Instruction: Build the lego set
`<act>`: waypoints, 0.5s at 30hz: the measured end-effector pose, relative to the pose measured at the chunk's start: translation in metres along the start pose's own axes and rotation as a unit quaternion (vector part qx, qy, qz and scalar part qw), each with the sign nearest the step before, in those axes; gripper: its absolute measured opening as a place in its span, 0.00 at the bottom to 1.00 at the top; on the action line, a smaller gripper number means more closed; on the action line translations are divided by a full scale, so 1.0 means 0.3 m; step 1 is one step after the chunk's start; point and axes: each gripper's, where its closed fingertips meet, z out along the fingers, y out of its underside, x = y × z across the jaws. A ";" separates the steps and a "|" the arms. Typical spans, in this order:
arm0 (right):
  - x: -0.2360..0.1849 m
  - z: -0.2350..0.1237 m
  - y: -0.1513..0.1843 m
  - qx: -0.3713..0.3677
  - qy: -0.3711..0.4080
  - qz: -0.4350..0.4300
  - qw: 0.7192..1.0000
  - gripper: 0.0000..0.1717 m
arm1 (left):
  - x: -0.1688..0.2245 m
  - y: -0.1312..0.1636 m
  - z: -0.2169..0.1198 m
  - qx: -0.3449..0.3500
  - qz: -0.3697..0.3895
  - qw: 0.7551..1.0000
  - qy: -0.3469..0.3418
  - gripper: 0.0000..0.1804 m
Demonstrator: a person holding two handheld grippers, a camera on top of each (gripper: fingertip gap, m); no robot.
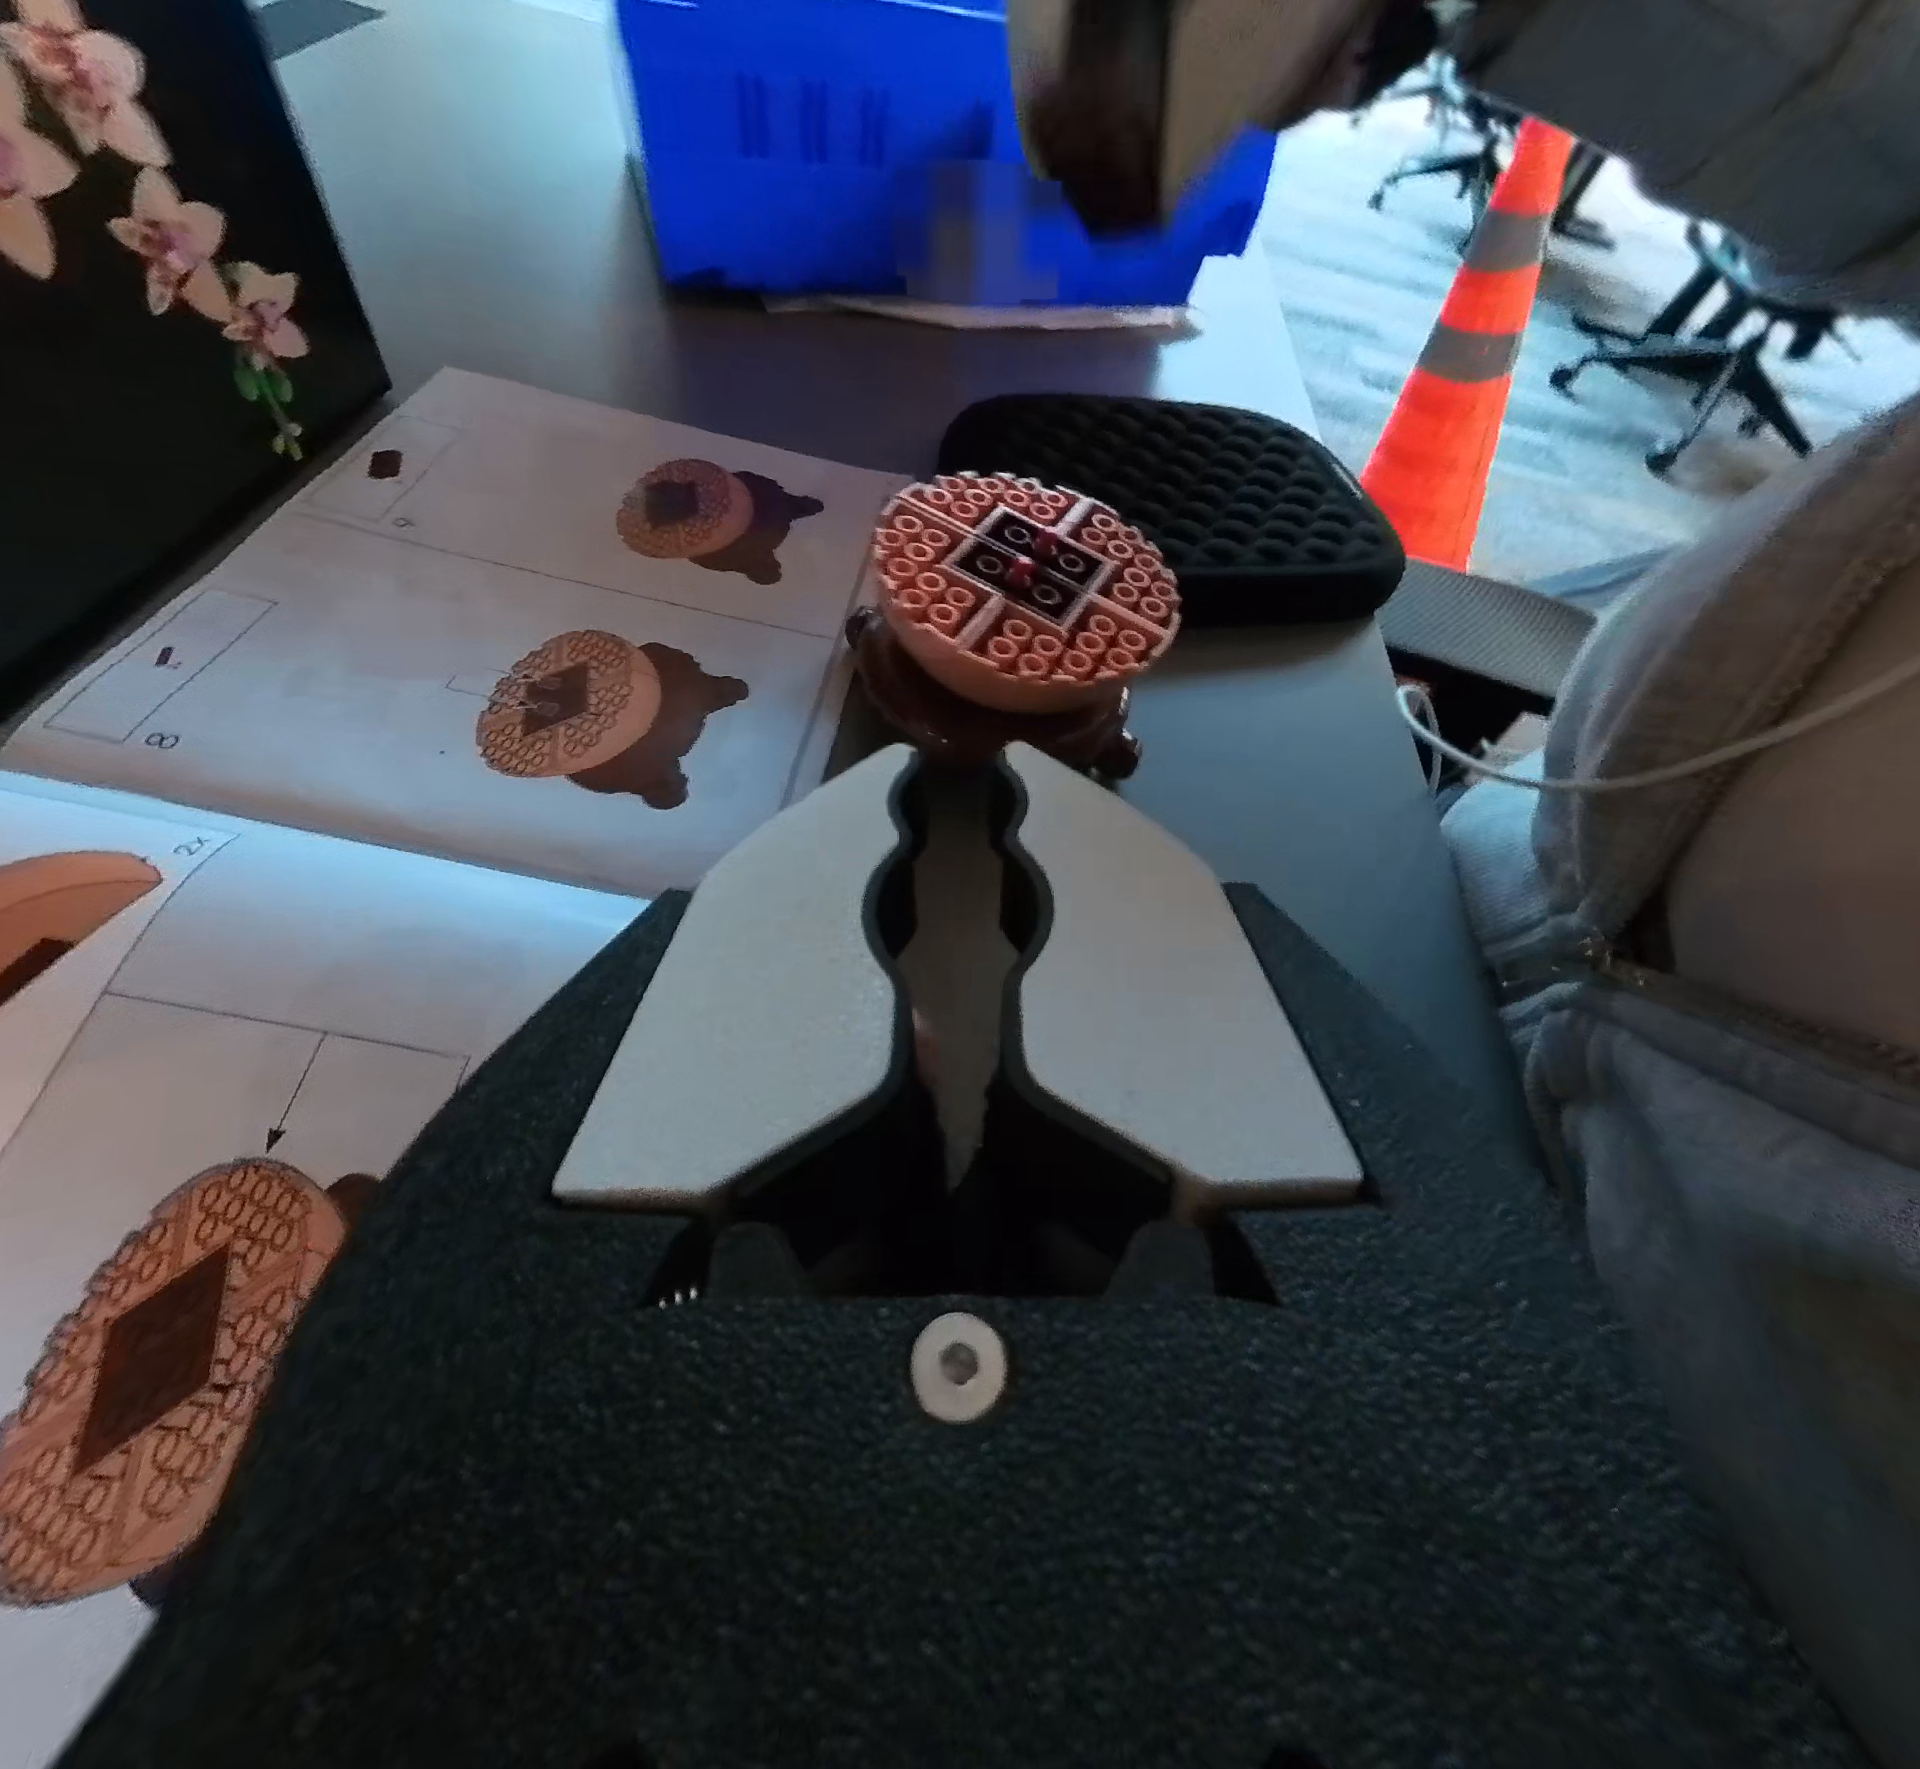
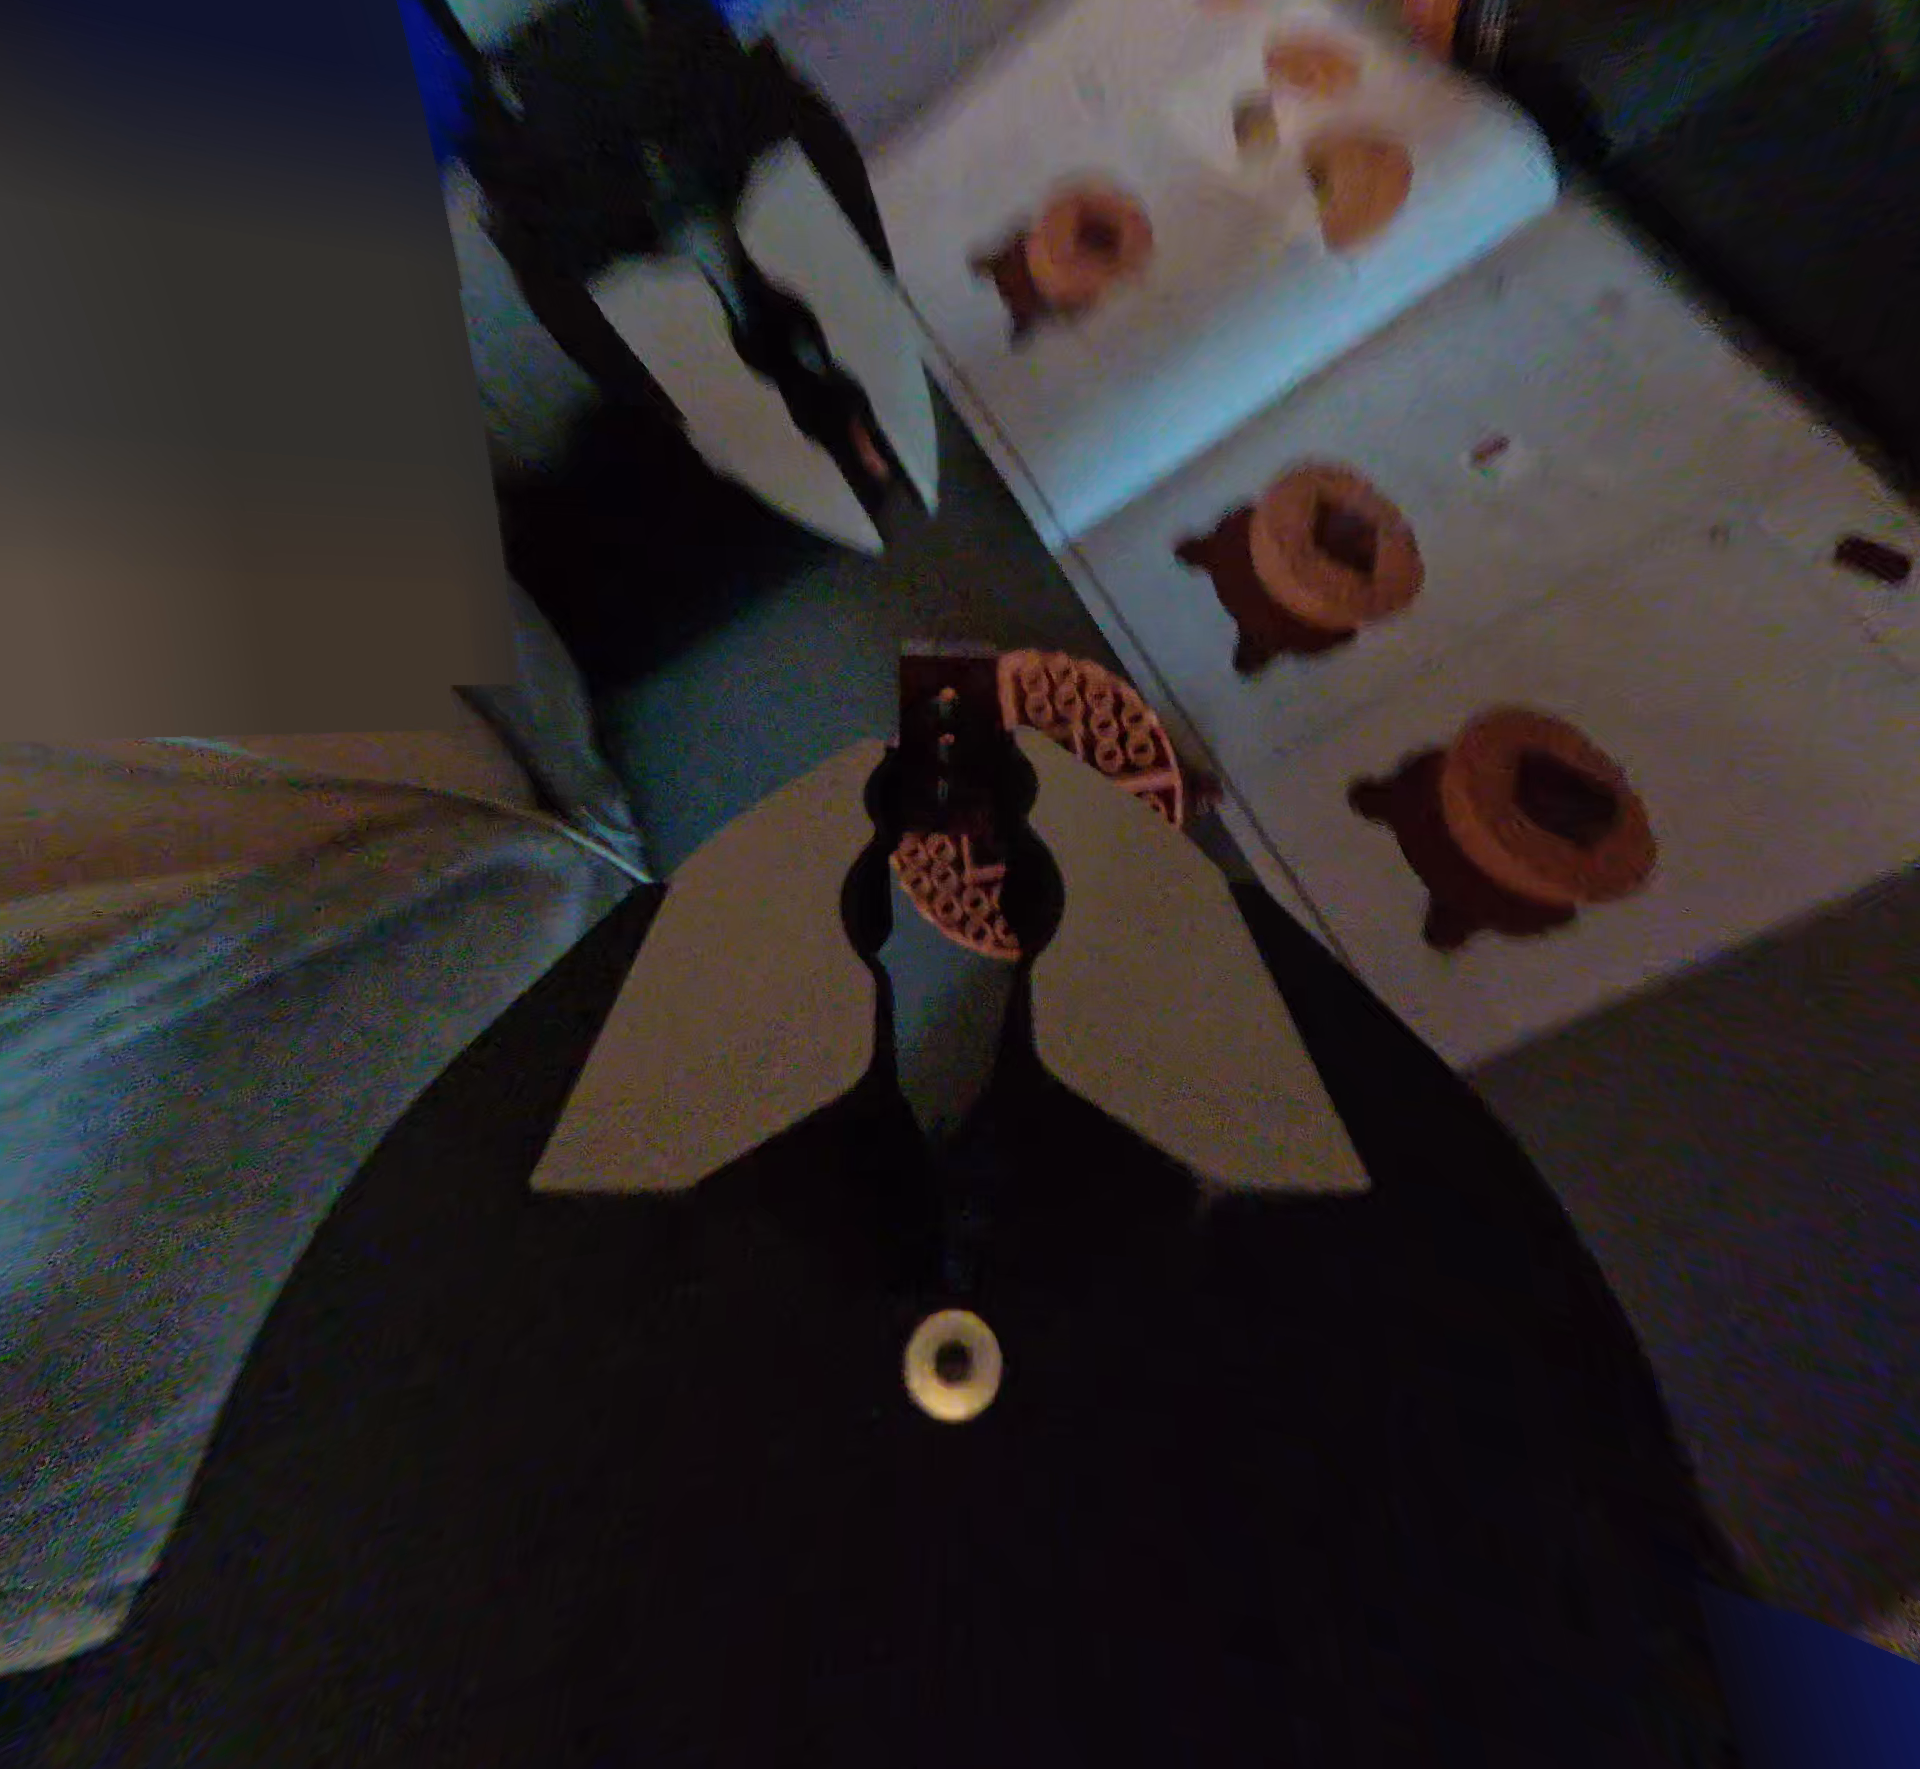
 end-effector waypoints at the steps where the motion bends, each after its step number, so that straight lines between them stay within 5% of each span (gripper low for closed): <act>1: 0.005 0.016 0.026 -0.040 0.016 -0.009 0.999 0.09 | -0.004 -0.002 -0.002 0.004 -0.008 1.000 0.000 0.06; 8: 0.038 0.092 0.128 -0.230 0.108 -0.082 0.964 0.09 | -0.004 -0.009 -0.009 0.013 -0.018 1.000 0.007 0.11; 15: 0.049 0.120 0.138 -0.273 0.127 -0.111 0.947 0.09 | 0.004 0.001 -0.002 0.000 0.002 1.000 0.003 0.13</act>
